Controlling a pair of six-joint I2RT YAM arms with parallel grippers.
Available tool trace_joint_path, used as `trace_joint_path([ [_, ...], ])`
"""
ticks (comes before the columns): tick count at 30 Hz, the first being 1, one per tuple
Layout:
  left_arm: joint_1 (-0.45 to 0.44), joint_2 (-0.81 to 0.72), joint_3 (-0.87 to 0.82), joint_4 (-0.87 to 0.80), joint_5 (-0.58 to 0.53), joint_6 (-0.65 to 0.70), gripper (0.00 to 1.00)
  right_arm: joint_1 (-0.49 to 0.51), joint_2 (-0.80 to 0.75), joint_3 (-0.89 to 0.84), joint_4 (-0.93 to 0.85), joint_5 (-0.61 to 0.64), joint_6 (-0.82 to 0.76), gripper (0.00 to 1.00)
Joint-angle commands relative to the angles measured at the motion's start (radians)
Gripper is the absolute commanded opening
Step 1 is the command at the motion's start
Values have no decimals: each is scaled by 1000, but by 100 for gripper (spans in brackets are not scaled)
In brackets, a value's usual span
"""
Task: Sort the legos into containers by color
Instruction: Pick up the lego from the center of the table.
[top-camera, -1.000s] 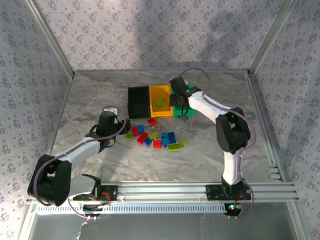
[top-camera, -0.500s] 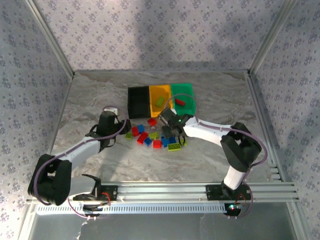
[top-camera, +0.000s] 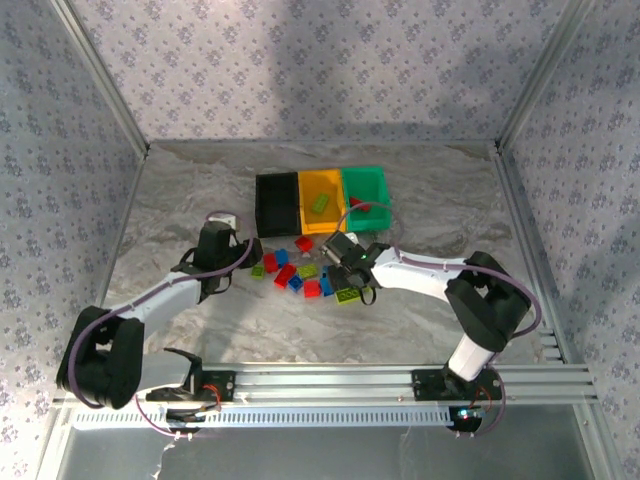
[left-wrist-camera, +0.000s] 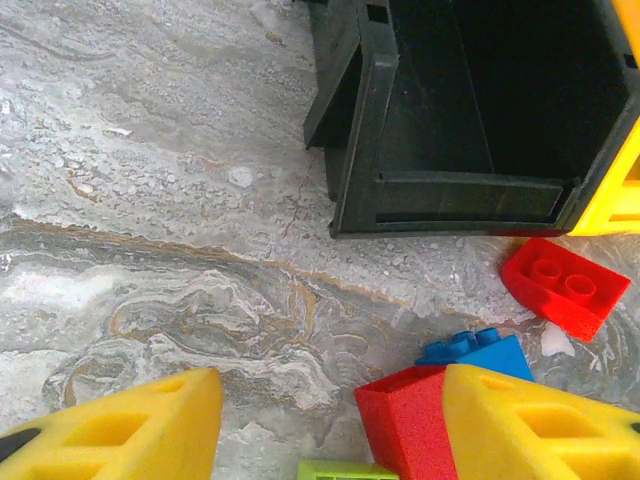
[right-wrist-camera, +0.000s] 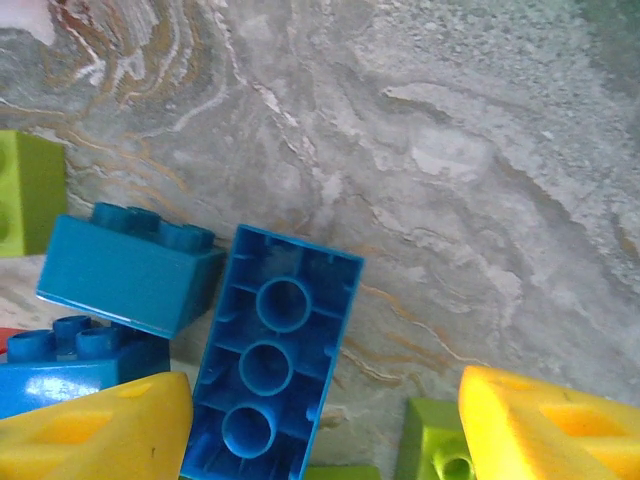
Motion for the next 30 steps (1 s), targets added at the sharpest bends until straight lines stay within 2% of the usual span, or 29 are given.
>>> trace_joint_path([
  [1, 6, 6, 36, -5, -9, 0, 60, 0, 68, 15, 18, -49, 21, 73],
  [8, 7, -3, 36, -13, -13, 0, 60, -5, 85, 28, 28, -67, 26, 71],
  [12, 6, -14, 33, -17, -30, 1, 60, -29, 71, -4, 34, -89, 60, 67],
  [20, 6, -86, -8, 1, -67, -6, 60, -78, 23, -87, 20, -51, 90, 60],
  [25, 6, -83, -5, -2, -62, -5, 60, -85, 3, -91, 38, -54, 90, 46],
  [27, 7, -81, -5, -2, -69, -4, 60, -86, -2, -77, 42, -66, 85, 37],
  [30, 6, -80, -3, -4, -67, -5, 59, -83, -28, -61, 39, -33, 78, 35],
])
